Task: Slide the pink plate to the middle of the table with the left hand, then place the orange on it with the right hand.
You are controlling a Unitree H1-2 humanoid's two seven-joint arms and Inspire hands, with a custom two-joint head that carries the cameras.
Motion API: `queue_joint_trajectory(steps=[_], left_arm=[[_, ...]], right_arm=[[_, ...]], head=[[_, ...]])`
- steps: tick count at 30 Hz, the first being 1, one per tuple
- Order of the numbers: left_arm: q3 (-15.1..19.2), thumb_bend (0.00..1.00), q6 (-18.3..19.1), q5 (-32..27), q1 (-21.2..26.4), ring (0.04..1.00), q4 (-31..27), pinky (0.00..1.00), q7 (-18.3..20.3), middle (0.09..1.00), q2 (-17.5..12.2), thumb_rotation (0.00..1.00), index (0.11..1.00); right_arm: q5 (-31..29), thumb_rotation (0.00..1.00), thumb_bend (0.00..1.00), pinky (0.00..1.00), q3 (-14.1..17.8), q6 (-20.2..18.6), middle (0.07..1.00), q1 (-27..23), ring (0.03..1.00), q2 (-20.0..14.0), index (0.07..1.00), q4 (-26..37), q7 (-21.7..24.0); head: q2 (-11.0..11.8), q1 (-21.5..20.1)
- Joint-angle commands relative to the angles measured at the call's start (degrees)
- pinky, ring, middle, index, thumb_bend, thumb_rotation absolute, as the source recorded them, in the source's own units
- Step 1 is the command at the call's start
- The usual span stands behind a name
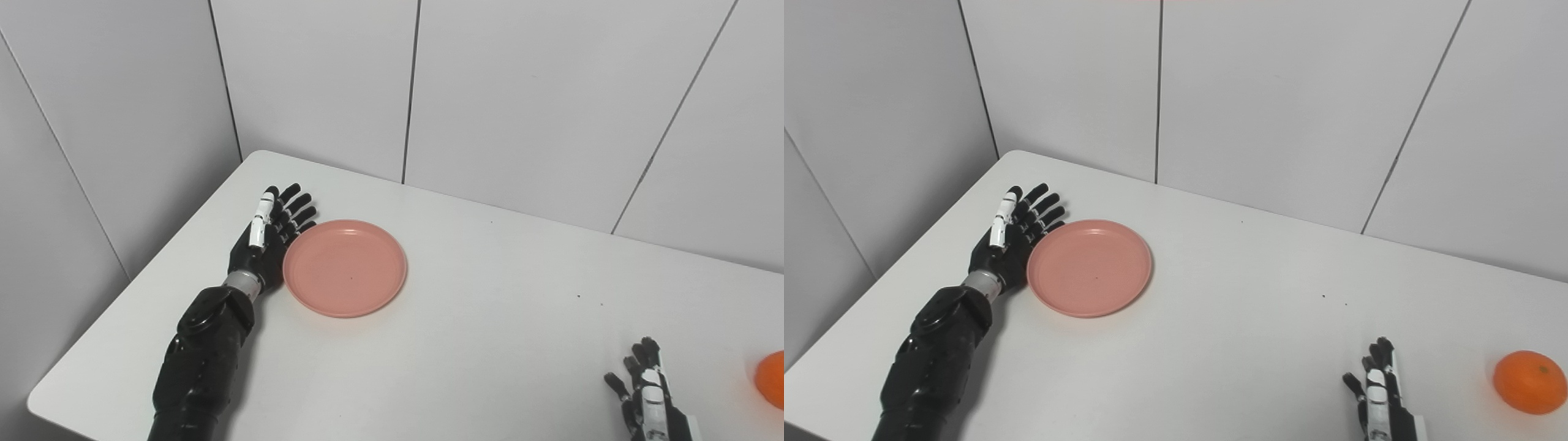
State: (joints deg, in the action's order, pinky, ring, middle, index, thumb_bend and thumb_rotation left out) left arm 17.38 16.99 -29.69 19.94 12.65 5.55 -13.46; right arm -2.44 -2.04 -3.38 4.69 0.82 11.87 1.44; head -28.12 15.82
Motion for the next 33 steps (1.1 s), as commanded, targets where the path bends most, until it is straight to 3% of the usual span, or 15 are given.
queue_joint_trajectory(steps=[1,14,22,33], left_arm=[[-0.88,0.38,1.24,0.25,0.90,0.907,-0.49,0.92,0.85,0.911,0.42,1.00,0.894],[-3.39,0.37,3.48,1.37,0.17,0.900,-4.19,0.90,-0.55,0.904,3.59,1.00,0.890],[-4.65,0.39,4.82,2.03,-1.20,0.901,-7.21,0.91,-1.22,0.903,5.67,1.00,0.882],[-6.25,0.40,3.59,2.89,-1.70,0.914,-7.57,0.91,0.34,0.920,7.18,1.00,0.896]], right_arm=[[-0.27,1.00,0.32,1.00,0.09,0.06,1.000,-0.44,0.993,0.36,1.000,1.76,-0.13],[0.75,1.00,0.33,1.00,-0.14,1.04,1.000,-0.27,0.986,0.83,1.000,1.73,-0.28],[1.23,1.00,0.35,1.00,-0.38,-0.84,1.000,0.07,0.992,1.08,1.000,3.15,-0.37],[2.19,1.00,0.35,1.00,-0.84,-1.61,1.000,0.19,0.986,1.62,1.000,3.93,-1.06]], head=[[-0.17,-0.30],[-0.80,-0.53],[-1.42,-1.59],[-2.45,-3.21]])
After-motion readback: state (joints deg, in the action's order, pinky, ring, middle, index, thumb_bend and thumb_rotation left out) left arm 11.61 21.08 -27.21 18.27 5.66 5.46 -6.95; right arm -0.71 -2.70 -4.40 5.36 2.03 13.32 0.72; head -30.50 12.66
